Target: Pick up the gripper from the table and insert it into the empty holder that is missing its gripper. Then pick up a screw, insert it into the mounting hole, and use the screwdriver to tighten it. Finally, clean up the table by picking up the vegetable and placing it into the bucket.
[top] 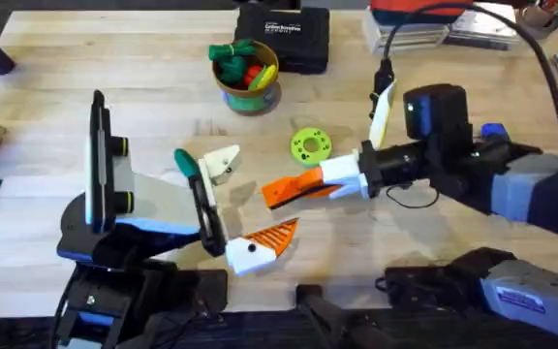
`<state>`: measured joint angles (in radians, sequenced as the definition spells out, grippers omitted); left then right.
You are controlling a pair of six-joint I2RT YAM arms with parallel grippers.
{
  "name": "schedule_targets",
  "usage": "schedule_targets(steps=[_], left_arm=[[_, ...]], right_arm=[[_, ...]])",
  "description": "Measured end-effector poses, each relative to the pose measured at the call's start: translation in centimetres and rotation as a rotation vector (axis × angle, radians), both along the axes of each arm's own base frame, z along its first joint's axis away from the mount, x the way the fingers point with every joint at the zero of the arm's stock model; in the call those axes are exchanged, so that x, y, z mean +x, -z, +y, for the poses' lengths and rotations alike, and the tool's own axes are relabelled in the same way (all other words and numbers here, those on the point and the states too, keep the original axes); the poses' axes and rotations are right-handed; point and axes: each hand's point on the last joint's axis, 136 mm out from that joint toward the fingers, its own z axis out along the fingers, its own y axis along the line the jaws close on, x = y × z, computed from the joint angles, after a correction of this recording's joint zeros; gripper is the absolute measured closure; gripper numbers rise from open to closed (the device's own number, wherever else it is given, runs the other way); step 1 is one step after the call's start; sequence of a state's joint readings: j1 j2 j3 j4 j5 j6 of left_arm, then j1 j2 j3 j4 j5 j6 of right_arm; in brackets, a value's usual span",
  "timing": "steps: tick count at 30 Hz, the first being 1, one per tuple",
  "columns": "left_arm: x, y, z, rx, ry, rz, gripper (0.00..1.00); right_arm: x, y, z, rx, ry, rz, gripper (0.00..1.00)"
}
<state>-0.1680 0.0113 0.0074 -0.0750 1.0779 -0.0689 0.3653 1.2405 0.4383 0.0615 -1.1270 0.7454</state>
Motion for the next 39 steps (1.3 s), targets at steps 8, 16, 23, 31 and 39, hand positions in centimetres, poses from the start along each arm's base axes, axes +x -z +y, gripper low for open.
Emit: schedule_targets(steps=[8, 16, 23, 31, 39], left_arm=[[0.0, 0.0, 0.0, 0.000, 0.000, 0.000, 0.015], [0.0, 0.0, 0.0, 0.000, 0.000, 0.000, 0.015], [0.2, 0.0, 0.1, 0.001, -0.013, -0.001, 0.015], [0.3, 0.0, 0.1, 0.001, -0.021, -0.004, 0.015], [0.9, 0.3, 0.4, -0.004, -0.056, 0.042, 0.015]], right_arm=[[1.6, -3.6, -0.1, 0.056, 0.114, -0.133, 0.988], [2.3, -4.9, 1.9, 0.094, 0.148, -0.108, 0.989], [2.1, -5.5, 3.3, 0.134, 0.131, -0.090, 0.989], [2.5, -5.4, 4.0, 0.148, 0.145, -0.052, 0.989], [3.2, -3.9, 5.5, 0.150, 0.142, -0.066, 0.990]])
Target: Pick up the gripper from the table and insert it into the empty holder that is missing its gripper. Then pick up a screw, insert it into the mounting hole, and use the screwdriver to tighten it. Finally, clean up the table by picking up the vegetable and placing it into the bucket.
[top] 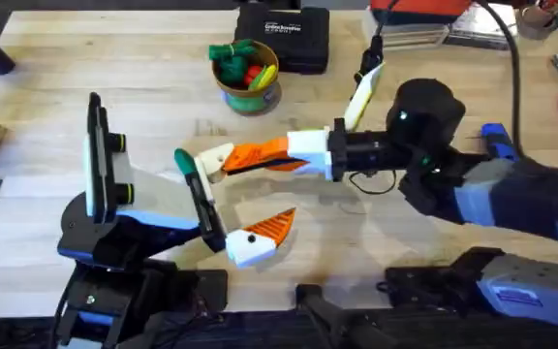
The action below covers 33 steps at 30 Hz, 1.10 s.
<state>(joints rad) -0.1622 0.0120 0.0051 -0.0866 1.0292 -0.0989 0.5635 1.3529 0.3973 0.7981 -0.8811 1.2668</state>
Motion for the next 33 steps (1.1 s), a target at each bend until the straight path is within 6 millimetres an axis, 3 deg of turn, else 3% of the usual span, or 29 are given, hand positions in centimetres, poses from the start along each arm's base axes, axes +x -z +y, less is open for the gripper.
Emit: schedule_targets(steps=[12, 33], left_arm=[[0.4, 0.2, 0.2, -0.007, -0.022, 0.032, 0.015], [1.2, 0.1, 0.6, -0.003, -0.071, 0.022, 0.015]], right_arm=[[0.6, 0.8, 2.7, 0.034, -0.045, 0.046, 0.991], [1.7, 0.6, 3.5, 0.024, 0.009, 0.031, 0.988]])
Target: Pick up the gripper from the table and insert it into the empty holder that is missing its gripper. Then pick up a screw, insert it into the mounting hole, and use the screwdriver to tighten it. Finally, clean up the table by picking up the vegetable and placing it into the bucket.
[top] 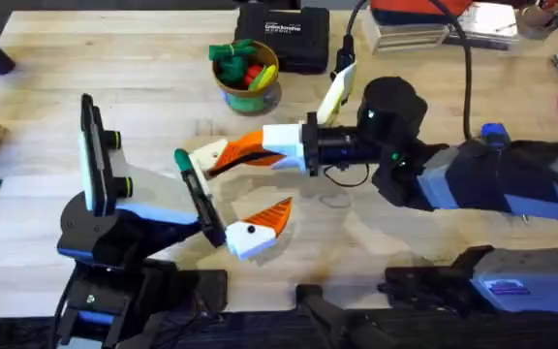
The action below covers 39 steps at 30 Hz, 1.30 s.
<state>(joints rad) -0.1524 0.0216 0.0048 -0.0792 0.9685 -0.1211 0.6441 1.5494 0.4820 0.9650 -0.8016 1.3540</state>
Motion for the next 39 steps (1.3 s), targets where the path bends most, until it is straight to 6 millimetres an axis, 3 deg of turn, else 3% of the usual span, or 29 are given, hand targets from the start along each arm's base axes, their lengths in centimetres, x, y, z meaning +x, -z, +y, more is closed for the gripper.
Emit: schedule_targets(steps=[22, 39], left_arm=[[0.0, 0.0, 0.0, 0.000, 0.002, -0.001, 0.015], [-1.2, -0.1, -0.6, 0.002, 0.073, -0.017, 0.015]], right_arm=[[-0.2, 0.0, 0.0, -0.002, -0.022, -0.055, 0.912], [-0.6, 0.2, 0.2, -0.003, -0.047, -0.072, 0.639]])
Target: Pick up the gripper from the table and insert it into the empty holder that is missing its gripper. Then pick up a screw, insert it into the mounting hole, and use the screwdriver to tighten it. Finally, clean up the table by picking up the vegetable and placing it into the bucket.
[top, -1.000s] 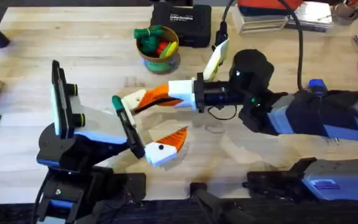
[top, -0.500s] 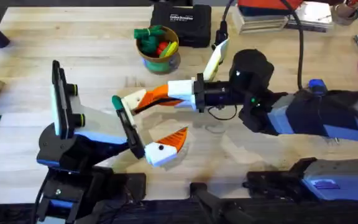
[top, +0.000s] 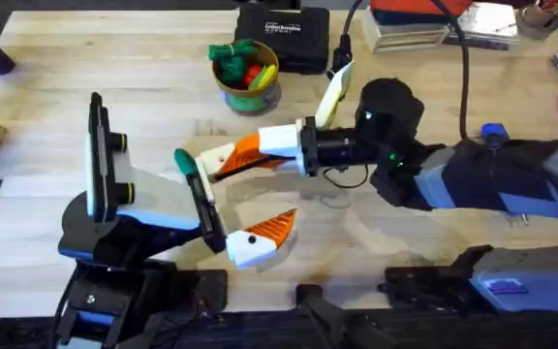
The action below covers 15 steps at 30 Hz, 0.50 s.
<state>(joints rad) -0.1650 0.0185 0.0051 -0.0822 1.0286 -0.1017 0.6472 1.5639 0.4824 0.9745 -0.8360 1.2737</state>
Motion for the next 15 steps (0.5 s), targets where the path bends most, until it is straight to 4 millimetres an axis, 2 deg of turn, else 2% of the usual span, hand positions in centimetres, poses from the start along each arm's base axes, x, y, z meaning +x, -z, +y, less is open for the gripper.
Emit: schedule_targets(steps=[2, 6, 12, 15], left_arm=[[0.01, -0.02, 0.00, 0.001, 0.000, -0.004, 0.015], [0.03, -0.20, 0.01, 0.004, 0.000, -0.027, 0.015], [-0.58, -0.18, -0.26, 0.001, 0.036, -0.022, 0.015], [-0.65, -0.17, -0.28, 0.001, 0.041, -0.022, 0.015]], right_arm=[[0.01, 0.08, -0.01, -0.002, 0.000, 0.000, 0.580], [0.06, 0.22, -0.07, -0.007, 0.003, 0.006, 0.380], [-0.19, 0.11, -0.12, -0.001, -0.017, 0.006, 0.285], [-0.05, 0.05, -0.42, 0.003, -0.022, 0.008, 0.152]])
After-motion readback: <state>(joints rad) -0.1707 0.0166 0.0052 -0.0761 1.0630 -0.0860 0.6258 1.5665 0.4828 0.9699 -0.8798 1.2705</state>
